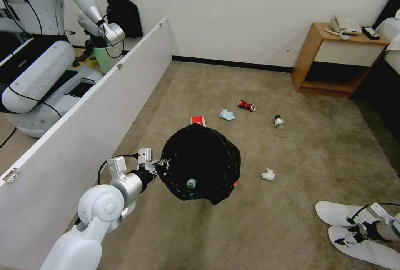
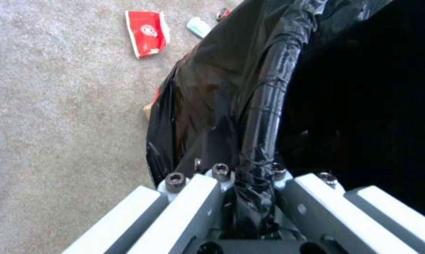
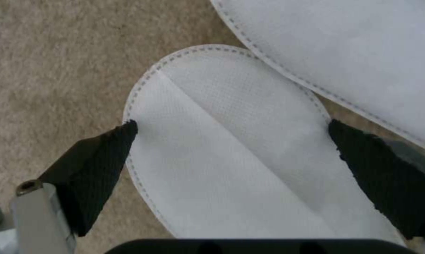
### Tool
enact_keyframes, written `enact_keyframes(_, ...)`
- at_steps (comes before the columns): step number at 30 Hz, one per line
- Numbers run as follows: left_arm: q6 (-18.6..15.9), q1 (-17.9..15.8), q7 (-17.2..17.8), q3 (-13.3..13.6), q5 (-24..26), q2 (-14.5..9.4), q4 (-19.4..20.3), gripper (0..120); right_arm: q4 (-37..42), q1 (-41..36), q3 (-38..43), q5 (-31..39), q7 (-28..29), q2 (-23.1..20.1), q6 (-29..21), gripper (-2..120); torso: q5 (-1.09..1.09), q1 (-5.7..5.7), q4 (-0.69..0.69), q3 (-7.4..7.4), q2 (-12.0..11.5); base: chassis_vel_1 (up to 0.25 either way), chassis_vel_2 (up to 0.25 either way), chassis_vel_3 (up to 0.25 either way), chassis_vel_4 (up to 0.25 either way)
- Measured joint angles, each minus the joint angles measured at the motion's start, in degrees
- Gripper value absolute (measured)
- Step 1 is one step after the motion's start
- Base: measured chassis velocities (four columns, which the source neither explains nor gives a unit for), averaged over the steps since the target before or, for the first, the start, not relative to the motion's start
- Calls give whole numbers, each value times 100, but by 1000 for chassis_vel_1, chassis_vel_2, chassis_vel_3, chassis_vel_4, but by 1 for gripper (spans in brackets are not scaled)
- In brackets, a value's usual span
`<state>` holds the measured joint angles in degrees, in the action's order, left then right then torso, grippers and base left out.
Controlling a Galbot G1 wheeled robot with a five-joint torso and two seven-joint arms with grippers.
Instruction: Pick up the trash bin and place the garbage on the floor into it.
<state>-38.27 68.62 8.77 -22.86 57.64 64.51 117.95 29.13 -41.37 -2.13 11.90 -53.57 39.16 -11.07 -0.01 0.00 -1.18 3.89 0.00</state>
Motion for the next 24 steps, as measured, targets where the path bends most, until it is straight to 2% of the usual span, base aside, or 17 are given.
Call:
enact_keyframes(8, 3, 0, -24, -42, -5, 2, -21, 0, -133, 45, 86, -314, -45, 189, 46, 100, -15, 0, -3, -1, 1, 0, 0, 0, 0)
enact_keyframes(22, 7, -65, -68, -59, 9, 0, -82, 0, -41, -111, 197, -425, -47, 203, 39, 100, -8, -1, 1, -1, 2, 0, 0, 0, 0)
enact_keyframes(24, 7, -74, -68, -59, 14, -3, -82, 0, 26, -179, 231, -421, -54, 170, 27, 100, -1, -1, 3, -1, 2, 0, 0, 0, 0)
